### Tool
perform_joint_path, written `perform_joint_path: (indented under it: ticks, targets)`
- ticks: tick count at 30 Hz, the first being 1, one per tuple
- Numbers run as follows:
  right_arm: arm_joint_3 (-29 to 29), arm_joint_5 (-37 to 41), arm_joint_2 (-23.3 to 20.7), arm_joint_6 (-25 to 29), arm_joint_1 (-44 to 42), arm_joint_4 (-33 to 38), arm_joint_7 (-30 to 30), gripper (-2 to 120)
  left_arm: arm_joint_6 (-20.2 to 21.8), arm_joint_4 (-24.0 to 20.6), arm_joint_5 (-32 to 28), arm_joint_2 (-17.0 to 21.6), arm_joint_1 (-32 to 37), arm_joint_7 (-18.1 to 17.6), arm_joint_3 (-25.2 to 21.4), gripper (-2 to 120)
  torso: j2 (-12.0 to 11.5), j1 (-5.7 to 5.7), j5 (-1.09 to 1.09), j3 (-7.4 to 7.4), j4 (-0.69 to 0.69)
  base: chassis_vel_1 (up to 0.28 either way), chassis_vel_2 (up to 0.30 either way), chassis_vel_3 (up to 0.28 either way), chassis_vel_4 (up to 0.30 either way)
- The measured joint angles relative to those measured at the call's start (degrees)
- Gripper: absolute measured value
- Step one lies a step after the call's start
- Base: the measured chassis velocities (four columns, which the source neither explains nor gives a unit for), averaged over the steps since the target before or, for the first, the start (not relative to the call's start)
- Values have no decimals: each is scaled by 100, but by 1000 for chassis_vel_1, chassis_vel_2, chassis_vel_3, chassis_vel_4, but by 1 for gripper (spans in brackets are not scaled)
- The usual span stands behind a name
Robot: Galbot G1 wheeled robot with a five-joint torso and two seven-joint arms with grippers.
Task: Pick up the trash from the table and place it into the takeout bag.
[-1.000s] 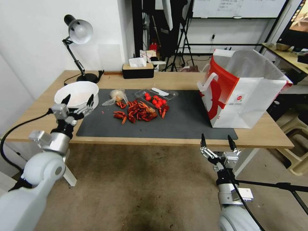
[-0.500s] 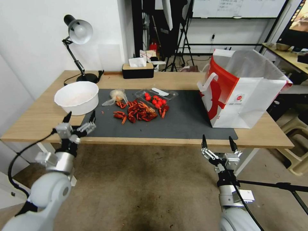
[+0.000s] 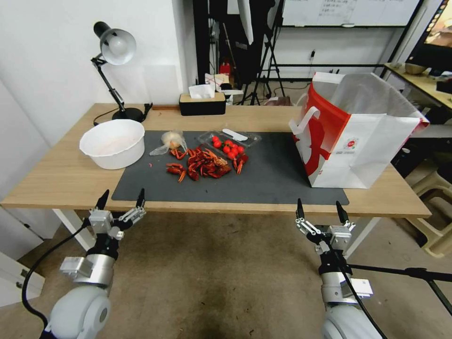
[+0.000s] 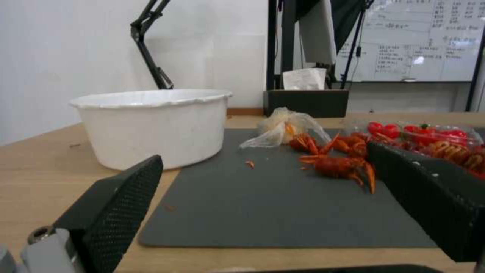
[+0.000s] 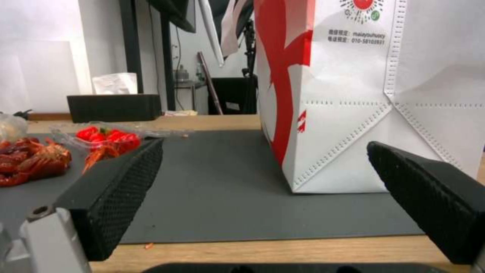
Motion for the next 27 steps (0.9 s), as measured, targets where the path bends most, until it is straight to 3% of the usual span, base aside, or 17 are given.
perform_joint_path:
  ticks: [12,27]
  targets:
    - [-24,1,3,12,14,-8,-6,100,-110,66,192,51,-37,53,84,100,0,0,0,0,0,0,0,0,0]
    - [-30,-8,-2,13,49,4,-9,100,355,20,81,537,-871,30,499,100,0,0,-1,1,-1,0,0,0,0]
